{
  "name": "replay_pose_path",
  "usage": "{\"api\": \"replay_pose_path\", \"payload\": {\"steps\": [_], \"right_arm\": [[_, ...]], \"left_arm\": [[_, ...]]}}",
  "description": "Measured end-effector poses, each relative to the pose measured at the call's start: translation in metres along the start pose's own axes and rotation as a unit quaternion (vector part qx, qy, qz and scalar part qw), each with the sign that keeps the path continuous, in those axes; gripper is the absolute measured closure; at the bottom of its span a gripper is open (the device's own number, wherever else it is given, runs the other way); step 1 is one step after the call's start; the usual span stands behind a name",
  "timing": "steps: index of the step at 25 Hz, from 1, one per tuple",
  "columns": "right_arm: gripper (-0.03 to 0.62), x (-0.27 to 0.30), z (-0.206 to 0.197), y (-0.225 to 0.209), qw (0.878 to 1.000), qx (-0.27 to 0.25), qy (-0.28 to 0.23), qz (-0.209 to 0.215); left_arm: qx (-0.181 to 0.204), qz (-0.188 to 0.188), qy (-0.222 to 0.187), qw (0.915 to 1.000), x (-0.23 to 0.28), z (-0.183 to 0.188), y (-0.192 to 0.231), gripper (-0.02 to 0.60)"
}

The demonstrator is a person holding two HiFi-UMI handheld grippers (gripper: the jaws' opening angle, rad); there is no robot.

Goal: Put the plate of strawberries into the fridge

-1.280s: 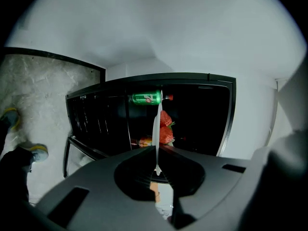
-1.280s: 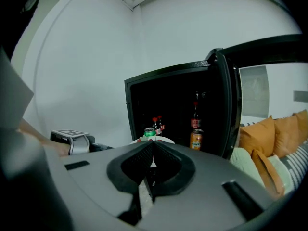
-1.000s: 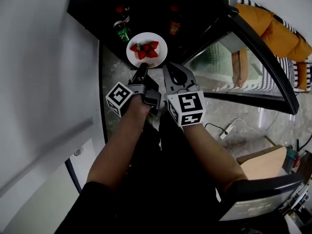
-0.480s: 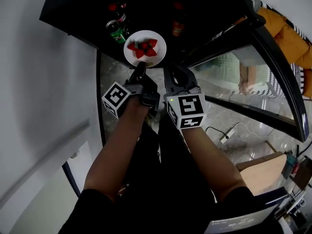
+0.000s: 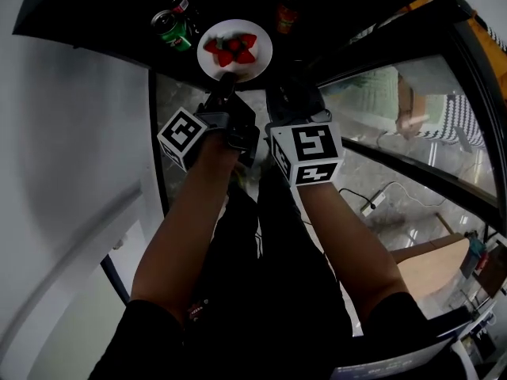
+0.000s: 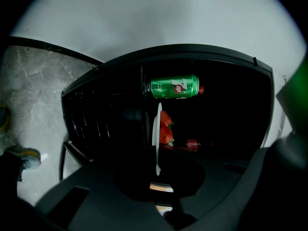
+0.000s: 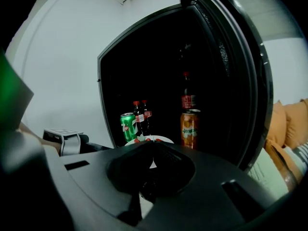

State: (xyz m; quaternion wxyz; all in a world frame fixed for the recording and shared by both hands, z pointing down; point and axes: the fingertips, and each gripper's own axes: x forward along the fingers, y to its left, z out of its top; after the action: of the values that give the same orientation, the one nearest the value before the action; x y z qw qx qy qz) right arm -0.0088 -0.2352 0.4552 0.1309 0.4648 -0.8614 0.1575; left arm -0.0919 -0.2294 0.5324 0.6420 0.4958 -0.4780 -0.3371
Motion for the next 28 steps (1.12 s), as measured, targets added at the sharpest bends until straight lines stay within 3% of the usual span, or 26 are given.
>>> {"api": "replay_pose_path", "payload": {"steps": [28], "right_arm": [[0.588,0.022,-0.011,-0.021,1.0,0.009,0.002,-0.003]], "left_arm": [[-0.022,-0.004,-0.003,0.9997,0.038,0.016,0.014,0.563]]}}
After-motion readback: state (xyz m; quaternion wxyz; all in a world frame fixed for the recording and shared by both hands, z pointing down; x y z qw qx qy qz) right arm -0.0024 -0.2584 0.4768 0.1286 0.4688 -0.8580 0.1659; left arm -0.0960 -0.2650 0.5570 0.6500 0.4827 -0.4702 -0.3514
